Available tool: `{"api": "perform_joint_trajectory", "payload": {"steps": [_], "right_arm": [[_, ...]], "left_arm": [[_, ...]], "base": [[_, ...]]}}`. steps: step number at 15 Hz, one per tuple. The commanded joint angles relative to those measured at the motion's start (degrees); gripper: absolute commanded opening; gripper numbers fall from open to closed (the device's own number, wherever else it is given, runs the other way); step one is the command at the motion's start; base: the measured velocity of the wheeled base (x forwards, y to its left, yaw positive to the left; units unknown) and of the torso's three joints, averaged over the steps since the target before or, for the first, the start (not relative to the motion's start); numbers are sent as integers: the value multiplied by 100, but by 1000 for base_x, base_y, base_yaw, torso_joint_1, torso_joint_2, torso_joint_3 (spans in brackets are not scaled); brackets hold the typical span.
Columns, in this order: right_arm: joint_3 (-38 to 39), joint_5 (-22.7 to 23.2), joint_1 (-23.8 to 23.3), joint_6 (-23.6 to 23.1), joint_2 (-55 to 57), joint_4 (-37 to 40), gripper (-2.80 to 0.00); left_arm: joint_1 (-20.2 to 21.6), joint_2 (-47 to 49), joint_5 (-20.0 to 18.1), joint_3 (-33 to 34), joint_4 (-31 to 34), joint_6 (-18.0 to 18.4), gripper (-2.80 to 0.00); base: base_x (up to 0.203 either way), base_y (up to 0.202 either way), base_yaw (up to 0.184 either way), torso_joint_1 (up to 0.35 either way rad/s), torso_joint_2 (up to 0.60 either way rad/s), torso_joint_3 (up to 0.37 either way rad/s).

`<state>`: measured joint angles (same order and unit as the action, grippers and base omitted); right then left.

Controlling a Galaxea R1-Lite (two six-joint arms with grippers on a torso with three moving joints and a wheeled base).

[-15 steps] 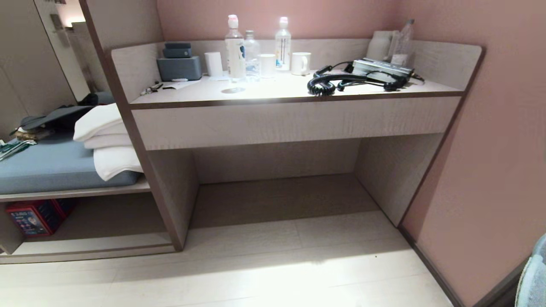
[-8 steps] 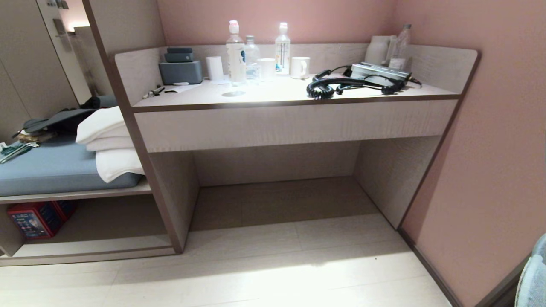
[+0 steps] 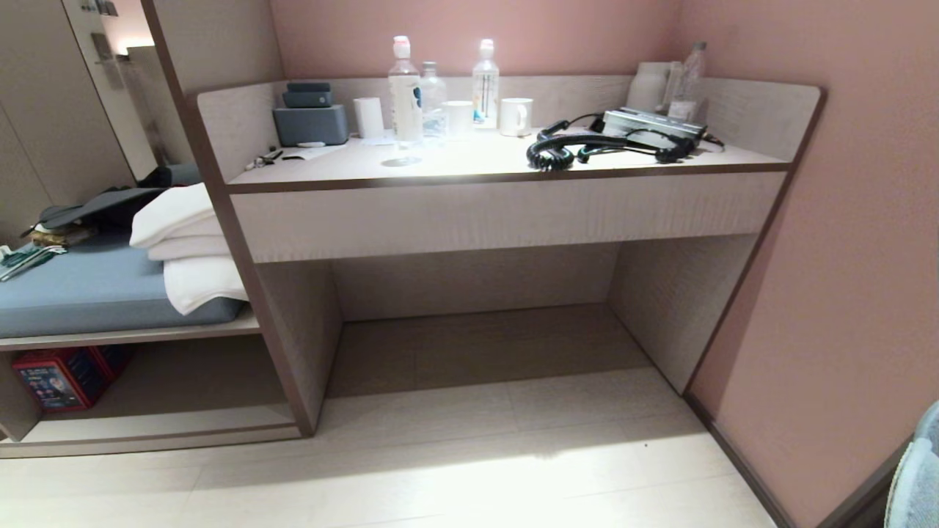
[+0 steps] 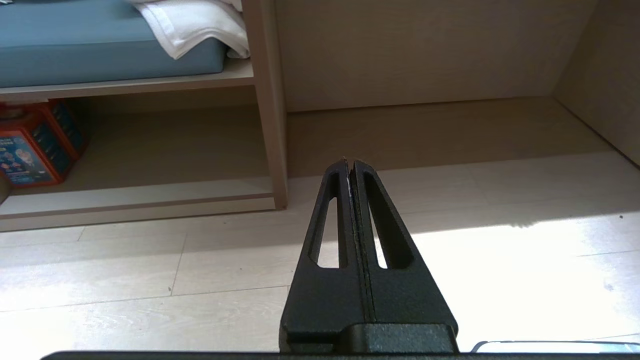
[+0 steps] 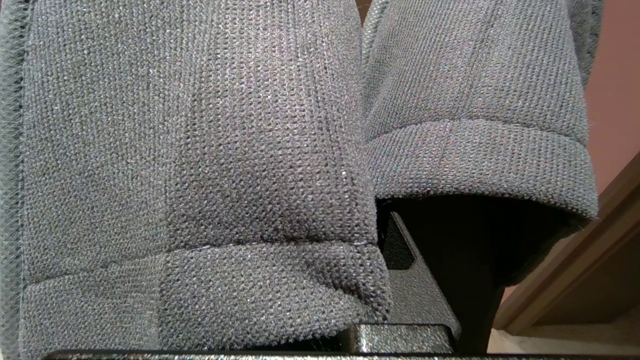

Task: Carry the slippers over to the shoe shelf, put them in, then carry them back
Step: Place the slippers into the shoe cabinet

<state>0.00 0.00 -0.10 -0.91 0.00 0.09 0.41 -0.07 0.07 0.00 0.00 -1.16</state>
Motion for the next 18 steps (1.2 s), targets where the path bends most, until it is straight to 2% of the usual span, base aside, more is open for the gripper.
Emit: {"api": "perform_joint_trajectory", "payload": {"steps": [1,8,15,18], "right_arm": [[0,0,1,-6,9,0,-280],[0,0,1,-6,9,0,-280],[0,0,1,-15,9,0,-280],[0,0,1,-15,9,-7,-280]], "left_arm": [[2,7,1,0,0,0,-280],[2,7,1,0,0,-7,-280],[2,7,1,0,0,-1,-280],[2,7,1,0,0,-7,-280]], "base": [[0,0,0,0,0,0],[1,4,-96,2,2,1],[0,0,0,0,0,0],[2,-10,155,3,2,3]]}}
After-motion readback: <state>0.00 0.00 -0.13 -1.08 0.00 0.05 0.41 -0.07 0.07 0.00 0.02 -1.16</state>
